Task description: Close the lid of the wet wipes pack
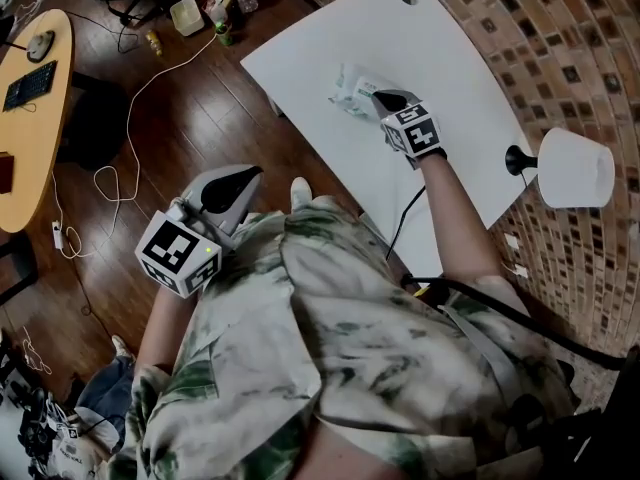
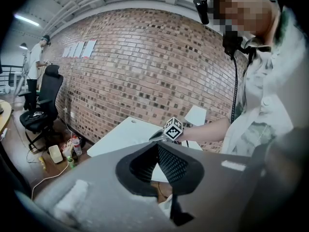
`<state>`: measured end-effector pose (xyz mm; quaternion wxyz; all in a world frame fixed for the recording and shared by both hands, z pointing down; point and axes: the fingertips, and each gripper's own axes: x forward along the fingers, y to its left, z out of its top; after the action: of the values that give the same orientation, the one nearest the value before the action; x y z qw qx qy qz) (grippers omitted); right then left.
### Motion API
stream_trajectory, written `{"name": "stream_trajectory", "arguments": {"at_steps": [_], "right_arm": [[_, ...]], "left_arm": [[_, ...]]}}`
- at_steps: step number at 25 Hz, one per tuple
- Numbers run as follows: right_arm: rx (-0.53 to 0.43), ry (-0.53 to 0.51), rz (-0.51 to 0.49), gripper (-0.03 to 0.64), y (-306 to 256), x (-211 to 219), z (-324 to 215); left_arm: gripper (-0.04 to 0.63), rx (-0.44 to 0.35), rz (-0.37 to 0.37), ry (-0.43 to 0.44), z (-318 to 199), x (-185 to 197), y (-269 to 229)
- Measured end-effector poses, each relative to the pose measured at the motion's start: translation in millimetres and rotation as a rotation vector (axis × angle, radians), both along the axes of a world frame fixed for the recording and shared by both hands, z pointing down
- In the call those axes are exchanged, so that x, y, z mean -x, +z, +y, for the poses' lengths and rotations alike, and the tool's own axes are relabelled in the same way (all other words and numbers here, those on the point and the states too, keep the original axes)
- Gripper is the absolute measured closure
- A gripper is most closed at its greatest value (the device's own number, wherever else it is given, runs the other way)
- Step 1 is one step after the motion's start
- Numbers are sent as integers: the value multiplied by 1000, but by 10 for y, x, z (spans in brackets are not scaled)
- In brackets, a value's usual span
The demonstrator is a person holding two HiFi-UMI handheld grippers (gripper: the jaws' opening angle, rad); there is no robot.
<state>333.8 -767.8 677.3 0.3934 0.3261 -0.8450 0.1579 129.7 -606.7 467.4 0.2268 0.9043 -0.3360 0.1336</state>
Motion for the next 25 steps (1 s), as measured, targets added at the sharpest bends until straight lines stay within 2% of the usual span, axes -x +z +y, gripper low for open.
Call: {"name": "stream_trajectory", "arguments": {"at_steps": [9,13,18,25], "right_arm": [[-7,69,66,620,32,-65,-60],[-53,117,103,613,-125,-74,-65],[-159,180,25,612,-676,275,245],[-236,235,-155,612,-1322,1047,1482]], "left_arm": [[594,-22,8,-31,279,409,-70],[594,-44,9,-32,478,678,-171],[594,-78,26,-19,760,1035,-244],[594,-73,53,67,1236,1462,-240]]}}
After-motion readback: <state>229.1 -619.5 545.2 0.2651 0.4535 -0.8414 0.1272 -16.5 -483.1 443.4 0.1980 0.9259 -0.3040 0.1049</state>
